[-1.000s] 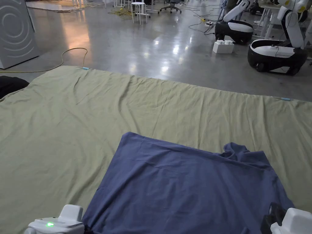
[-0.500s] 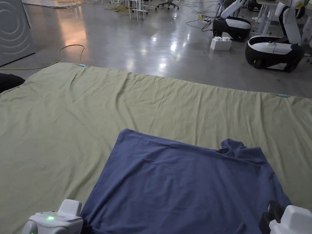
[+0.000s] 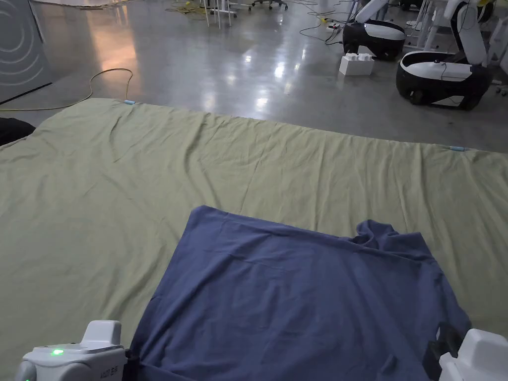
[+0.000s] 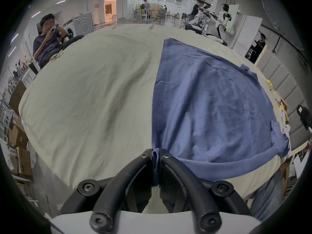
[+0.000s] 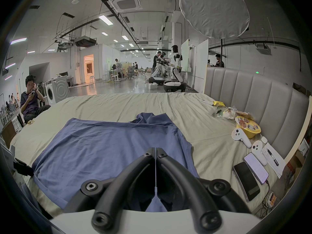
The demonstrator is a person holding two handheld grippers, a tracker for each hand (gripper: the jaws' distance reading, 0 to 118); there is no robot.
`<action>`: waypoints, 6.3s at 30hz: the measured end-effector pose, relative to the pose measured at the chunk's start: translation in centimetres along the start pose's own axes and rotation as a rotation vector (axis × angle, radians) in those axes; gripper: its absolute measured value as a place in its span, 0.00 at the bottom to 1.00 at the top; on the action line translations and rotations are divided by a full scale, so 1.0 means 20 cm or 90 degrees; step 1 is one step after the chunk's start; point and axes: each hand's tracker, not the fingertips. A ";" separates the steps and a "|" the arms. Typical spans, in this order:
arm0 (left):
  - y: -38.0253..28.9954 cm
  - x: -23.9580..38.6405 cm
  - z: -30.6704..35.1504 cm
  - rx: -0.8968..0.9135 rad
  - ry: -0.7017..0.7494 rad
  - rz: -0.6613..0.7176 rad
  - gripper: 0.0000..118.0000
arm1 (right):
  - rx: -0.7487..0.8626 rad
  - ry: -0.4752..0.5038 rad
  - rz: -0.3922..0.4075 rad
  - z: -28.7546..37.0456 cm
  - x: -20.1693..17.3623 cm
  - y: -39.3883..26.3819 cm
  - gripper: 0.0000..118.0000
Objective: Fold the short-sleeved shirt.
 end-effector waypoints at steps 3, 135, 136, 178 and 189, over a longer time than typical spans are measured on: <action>0.01 -0.01 0.02 0.010 -0.012 0.002 0.06 | -0.006 0.002 0.002 0.01 0.02 0.00 0.01; 0.49 0.23 0.00 0.290 -0.014 -0.073 0.04 | 0.153 0.011 0.010 -0.01 -0.09 0.24 0.03; 0.50 0.22 -0.03 0.269 -0.016 -0.068 0.04 | 0.142 0.011 0.008 -0.02 -0.09 0.23 0.03; 0.70 0.18 -0.32 0.005 -0.025 -0.089 0.09 | -0.338 -0.018 0.006 -0.87 0.50 -0.12 0.66; 0.64 0.21 -0.38 0.009 -0.013 -0.086 0.08 | -0.366 0.014 0.059 -0.85 0.36 -0.14 0.05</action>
